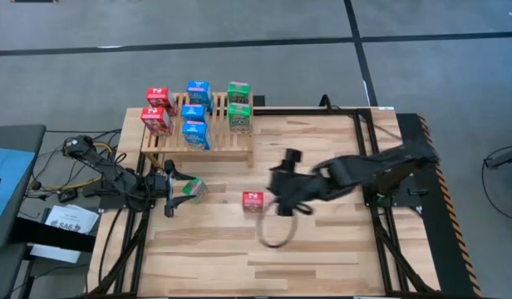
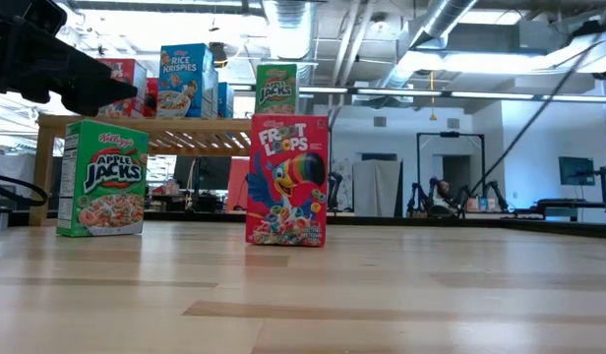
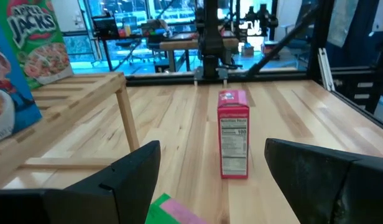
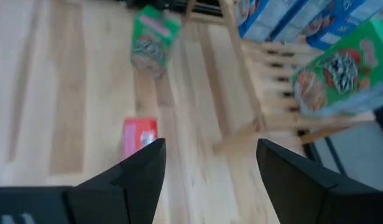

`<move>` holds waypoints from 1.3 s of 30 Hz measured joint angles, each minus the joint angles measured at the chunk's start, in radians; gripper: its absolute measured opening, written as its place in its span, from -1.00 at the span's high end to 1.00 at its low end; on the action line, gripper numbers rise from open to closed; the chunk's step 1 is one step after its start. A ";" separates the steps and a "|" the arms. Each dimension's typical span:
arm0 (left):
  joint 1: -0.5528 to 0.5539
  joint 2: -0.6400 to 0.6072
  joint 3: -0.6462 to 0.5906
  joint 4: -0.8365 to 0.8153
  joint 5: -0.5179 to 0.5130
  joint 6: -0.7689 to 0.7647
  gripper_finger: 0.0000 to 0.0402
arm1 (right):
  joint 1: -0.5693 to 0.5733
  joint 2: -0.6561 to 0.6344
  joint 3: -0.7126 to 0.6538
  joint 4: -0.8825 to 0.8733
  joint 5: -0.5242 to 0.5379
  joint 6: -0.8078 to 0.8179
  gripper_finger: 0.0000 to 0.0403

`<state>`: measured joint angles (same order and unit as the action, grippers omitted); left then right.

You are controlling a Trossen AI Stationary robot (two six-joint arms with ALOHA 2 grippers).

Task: Stack cereal on shelf
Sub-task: Put the red cereal box on the shelf aligned with the red cereal boxes

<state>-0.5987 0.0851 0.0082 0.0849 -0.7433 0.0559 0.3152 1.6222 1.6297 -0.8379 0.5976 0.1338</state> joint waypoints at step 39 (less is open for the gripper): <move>0.000 0.026 0.000 0.000 -0.002 0.000 -0.40 | 0.036 -1.381 -1.617 1.136 -0.155 -0.161 -0.37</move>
<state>-0.5987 0.1116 0.0082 0.0848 -0.7448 0.0563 0.3511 0.2412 0.0130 0.2982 0.4425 -0.0270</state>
